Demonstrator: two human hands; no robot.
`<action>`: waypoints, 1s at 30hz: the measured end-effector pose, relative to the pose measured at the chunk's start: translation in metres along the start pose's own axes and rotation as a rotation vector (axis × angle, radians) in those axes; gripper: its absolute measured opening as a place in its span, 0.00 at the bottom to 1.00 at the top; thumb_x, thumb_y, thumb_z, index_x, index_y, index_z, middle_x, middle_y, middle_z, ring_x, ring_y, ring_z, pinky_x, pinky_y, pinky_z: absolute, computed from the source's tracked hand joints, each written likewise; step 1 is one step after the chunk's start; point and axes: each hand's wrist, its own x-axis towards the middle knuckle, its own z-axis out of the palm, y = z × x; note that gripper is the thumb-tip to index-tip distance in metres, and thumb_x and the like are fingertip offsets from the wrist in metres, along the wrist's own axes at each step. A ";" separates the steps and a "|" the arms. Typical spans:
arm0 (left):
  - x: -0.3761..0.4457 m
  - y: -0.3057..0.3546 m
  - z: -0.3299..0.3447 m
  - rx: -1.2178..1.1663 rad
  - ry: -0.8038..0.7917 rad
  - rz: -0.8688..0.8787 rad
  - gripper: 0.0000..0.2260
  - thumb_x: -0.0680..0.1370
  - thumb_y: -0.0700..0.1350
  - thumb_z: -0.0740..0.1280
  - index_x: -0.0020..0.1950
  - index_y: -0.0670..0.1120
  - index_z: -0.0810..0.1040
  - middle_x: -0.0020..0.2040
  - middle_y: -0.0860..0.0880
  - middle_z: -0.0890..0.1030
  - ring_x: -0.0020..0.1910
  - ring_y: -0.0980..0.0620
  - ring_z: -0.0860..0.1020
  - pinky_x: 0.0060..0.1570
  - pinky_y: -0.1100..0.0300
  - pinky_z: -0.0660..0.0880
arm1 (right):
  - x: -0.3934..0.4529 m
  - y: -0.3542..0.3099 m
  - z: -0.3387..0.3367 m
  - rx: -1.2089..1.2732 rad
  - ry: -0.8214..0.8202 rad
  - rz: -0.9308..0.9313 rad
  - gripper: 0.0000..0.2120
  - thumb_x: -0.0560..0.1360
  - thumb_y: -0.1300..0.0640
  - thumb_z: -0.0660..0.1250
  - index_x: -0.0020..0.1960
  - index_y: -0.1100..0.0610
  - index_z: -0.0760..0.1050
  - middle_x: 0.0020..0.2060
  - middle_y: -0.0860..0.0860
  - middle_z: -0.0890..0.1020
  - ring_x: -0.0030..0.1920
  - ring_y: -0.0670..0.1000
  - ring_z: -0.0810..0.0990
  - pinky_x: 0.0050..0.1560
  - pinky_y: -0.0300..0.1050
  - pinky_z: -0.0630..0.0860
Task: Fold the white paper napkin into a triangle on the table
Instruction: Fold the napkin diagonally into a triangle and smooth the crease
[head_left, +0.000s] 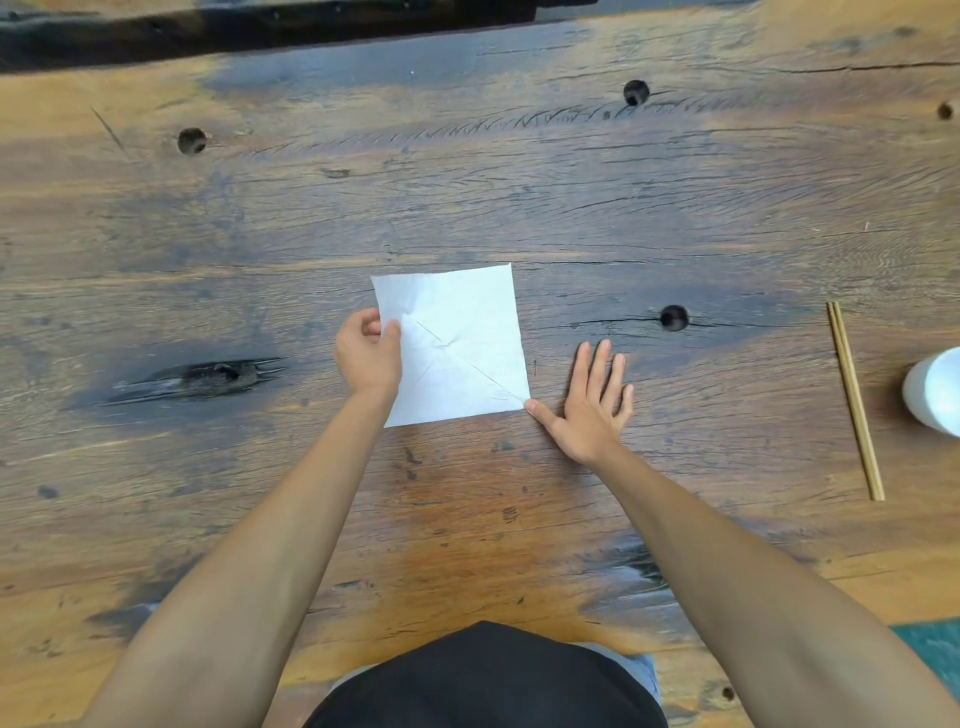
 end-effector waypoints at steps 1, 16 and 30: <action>-0.002 0.002 -0.003 -0.002 0.006 0.050 0.10 0.78 0.42 0.69 0.58 0.41 0.82 0.46 0.46 0.82 0.39 0.55 0.76 0.54 0.49 0.79 | 0.000 0.000 0.000 0.001 0.002 -0.001 0.54 0.73 0.20 0.53 0.76 0.43 0.18 0.73 0.44 0.16 0.70 0.48 0.13 0.76 0.61 0.29; -0.071 -0.021 0.004 0.355 -0.137 1.013 0.12 0.74 0.36 0.74 0.56 0.44 0.86 0.43 0.46 0.81 0.41 0.42 0.76 0.40 0.51 0.73 | -0.001 -0.002 -0.001 0.004 0.002 0.006 0.55 0.72 0.19 0.53 0.77 0.44 0.19 0.72 0.43 0.16 0.70 0.48 0.13 0.76 0.62 0.29; -0.076 -0.051 0.025 0.642 -0.327 1.071 0.11 0.74 0.43 0.75 0.56 0.49 0.85 0.46 0.50 0.81 0.46 0.43 0.78 0.40 0.52 0.71 | 0.004 0.004 0.005 0.004 0.036 -0.022 0.54 0.73 0.21 0.53 0.78 0.45 0.21 0.72 0.43 0.16 0.70 0.47 0.12 0.75 0.61 0.29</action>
